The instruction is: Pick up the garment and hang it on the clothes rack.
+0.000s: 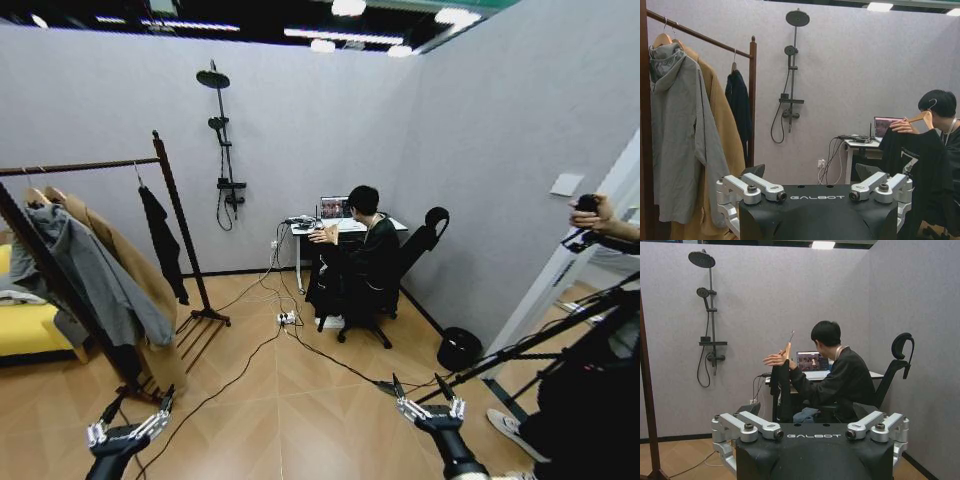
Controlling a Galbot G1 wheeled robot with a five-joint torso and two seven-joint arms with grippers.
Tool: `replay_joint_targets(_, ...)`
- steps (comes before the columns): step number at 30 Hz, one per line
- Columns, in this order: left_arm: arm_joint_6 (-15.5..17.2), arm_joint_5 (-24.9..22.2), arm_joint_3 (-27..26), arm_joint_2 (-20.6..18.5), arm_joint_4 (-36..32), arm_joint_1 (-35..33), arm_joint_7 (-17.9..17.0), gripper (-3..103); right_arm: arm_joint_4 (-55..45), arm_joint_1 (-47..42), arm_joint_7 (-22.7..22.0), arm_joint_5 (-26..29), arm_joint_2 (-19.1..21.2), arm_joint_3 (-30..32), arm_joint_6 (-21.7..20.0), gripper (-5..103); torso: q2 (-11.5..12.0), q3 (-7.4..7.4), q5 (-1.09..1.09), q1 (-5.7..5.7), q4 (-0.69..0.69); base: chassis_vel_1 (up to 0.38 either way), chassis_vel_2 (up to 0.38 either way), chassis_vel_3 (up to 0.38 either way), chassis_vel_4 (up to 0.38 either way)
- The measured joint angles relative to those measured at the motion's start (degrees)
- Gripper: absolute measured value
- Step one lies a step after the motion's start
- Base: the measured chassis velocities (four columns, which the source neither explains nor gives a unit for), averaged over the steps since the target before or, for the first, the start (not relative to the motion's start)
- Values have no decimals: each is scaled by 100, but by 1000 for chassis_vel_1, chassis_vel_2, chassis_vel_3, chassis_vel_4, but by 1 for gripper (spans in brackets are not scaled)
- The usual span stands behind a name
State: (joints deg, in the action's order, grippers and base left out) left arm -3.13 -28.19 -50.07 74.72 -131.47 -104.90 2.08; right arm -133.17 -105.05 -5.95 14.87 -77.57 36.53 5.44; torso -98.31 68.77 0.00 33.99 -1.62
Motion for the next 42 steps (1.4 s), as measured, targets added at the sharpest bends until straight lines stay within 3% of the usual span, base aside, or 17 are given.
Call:
replay_joint_targets(26, 0, 0, 0, 0, 0, 0, 0, 100, 0, 0, 0, 0, 0, 0, 0, 100, -1, 0, 0, -2, -1, -9, 5, 6, -5)
replay_joint_targets(42, 0, 0, 0, 0, 0, 1, 0, 100, 0, 0, 0, 0, 0, 0, 0, 100, 1, 0, -1, 1, 1, -154, 157, 148, -149)
